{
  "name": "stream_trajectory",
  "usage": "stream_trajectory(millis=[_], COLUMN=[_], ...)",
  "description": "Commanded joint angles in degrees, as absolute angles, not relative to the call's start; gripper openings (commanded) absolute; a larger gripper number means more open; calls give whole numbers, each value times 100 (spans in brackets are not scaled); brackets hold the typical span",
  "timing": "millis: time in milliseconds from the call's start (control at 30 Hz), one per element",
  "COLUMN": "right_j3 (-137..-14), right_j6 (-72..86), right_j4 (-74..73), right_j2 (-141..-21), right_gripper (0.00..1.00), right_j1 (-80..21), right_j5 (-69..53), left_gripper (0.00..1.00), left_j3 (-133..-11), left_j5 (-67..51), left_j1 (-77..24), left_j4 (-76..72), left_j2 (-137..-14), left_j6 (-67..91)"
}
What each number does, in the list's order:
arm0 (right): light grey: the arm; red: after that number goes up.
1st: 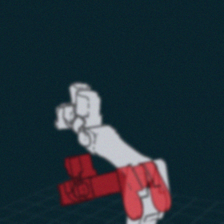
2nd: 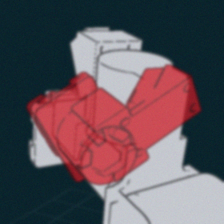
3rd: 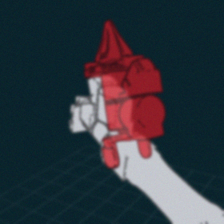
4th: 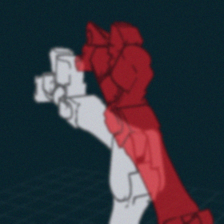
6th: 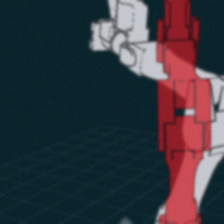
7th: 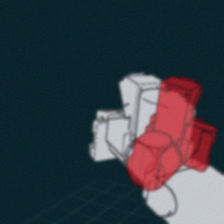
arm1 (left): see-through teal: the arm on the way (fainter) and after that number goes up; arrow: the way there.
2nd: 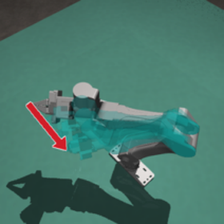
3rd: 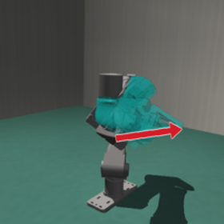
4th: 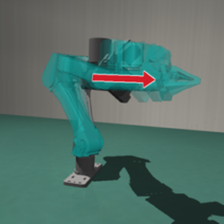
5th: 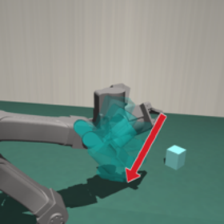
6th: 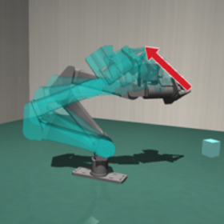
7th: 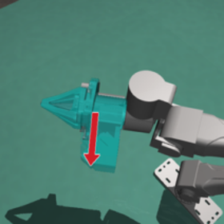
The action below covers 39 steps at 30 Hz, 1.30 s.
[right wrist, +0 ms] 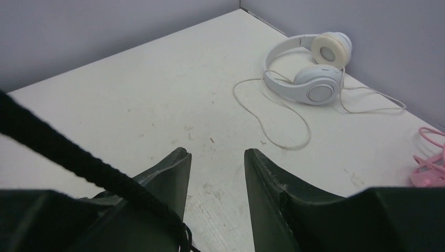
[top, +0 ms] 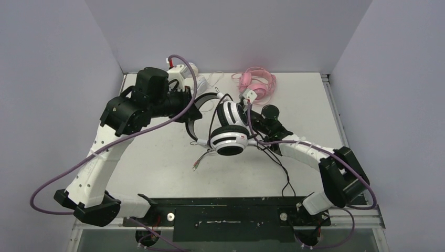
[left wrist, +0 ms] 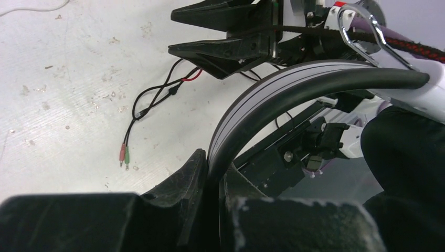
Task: Wrap the headphones
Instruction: Wrap the headphones cable around the headphones.
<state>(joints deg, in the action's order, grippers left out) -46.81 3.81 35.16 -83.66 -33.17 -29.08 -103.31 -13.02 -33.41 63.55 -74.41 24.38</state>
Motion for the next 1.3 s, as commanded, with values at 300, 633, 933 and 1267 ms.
stream_trajectory(millis=[300,633,933,1267], right_j3=[-4330,-4105,-3540,-4166], right_j6=[1751,1809,2122,2685], right_j4=[6697,6589,6423,5515], right_j2=[-9472,-9318,-8352,-7844], right_gripper=[31,14,14,14], right_j1=[-3191,-3628,-4538,-5102], right_j5=[-4009,-4089,-4166,-4321], left_gripper=[0,0,0,0], left_j3=[-11082,-10825,-10616,-9424], left_j5=[-2589,-2372,-693,1568], left_j1=[-2382,-1948,-1417,-1471], left_j4=[5144,4657,4491,3529], left_j2=[-7866,-7948,-8180,-7932], left_j6=[4054,4287,3771,3185])
